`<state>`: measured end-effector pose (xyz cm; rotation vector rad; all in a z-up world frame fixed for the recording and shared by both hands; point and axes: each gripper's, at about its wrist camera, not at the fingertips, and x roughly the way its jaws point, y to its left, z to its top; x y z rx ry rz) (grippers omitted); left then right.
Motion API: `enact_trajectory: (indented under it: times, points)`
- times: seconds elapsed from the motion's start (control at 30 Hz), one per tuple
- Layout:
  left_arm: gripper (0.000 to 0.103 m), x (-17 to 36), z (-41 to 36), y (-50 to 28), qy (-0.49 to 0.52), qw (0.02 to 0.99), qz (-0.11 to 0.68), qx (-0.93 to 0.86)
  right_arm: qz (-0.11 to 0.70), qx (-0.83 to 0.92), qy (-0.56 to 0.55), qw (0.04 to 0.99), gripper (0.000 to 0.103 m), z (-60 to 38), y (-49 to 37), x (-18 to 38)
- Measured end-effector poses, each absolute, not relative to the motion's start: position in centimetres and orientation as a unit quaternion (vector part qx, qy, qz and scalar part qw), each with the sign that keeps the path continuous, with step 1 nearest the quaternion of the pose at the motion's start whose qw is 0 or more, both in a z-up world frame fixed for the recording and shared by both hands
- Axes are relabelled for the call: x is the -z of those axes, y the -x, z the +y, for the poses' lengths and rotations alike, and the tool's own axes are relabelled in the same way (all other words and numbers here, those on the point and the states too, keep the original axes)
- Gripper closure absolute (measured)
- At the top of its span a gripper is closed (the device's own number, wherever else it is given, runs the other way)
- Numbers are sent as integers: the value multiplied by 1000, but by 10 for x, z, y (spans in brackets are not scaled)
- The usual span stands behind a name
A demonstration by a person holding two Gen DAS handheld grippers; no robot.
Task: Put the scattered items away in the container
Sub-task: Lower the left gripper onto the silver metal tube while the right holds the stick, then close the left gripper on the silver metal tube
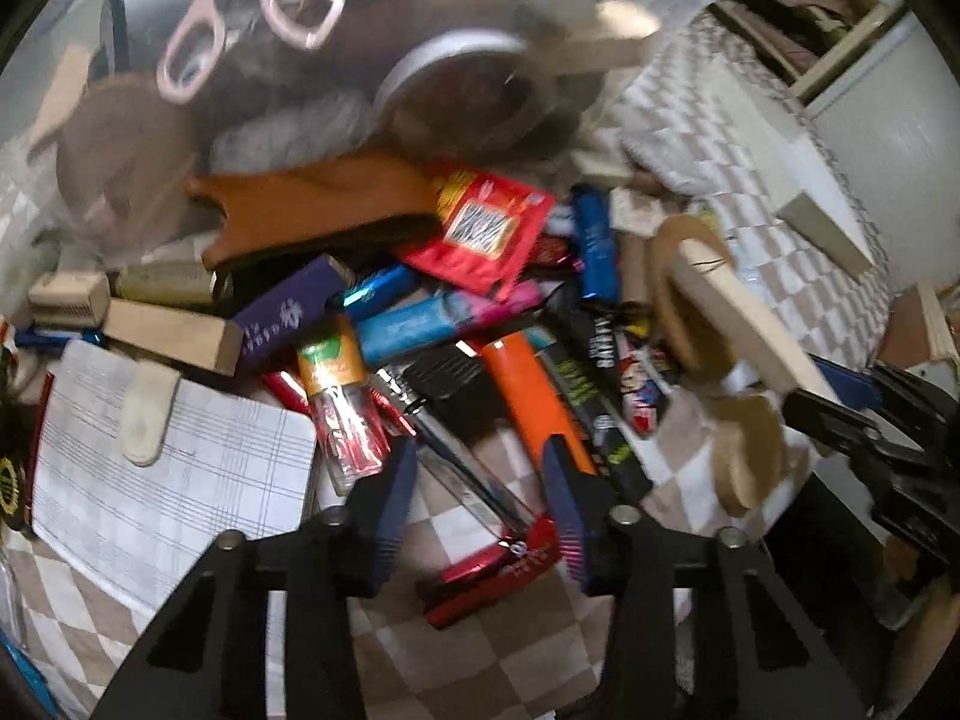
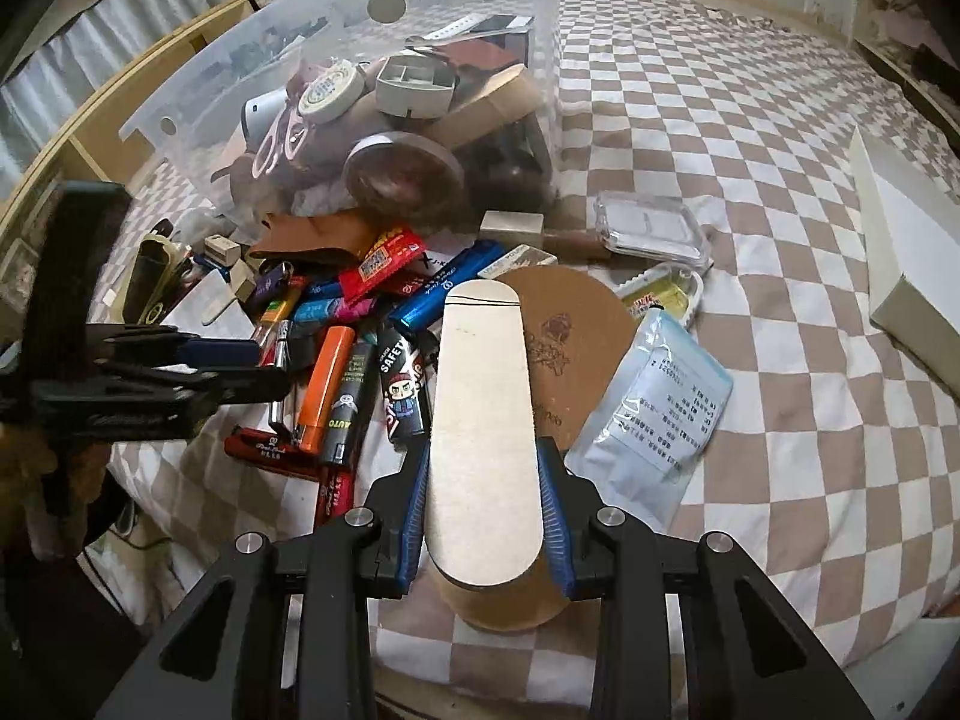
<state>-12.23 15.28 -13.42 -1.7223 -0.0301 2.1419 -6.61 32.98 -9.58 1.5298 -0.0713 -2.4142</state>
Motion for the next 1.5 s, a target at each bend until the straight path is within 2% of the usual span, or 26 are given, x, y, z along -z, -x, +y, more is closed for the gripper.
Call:
enact_trajectory:
  times: [0.1,0.57,0.77,1.07,1.5]
  points:
    - [72,140,157,123,617,189,5,-764,-24,834,-532,142,68,330,66,97]
    - [87,137,134,101,606,229,18,-762,23,806,-559,192,68,279,68,111]
    - [87,136,125,95,604,225,19,-764,60,798,-572,179,68,265,65,129]
    - [87,141,132,94,610,219,34,-760,70,799,-572,171,68,256,77,129]
    - [87,144,137,90,611,222,52,-758,141,794,-567,166,68,242,72,132]
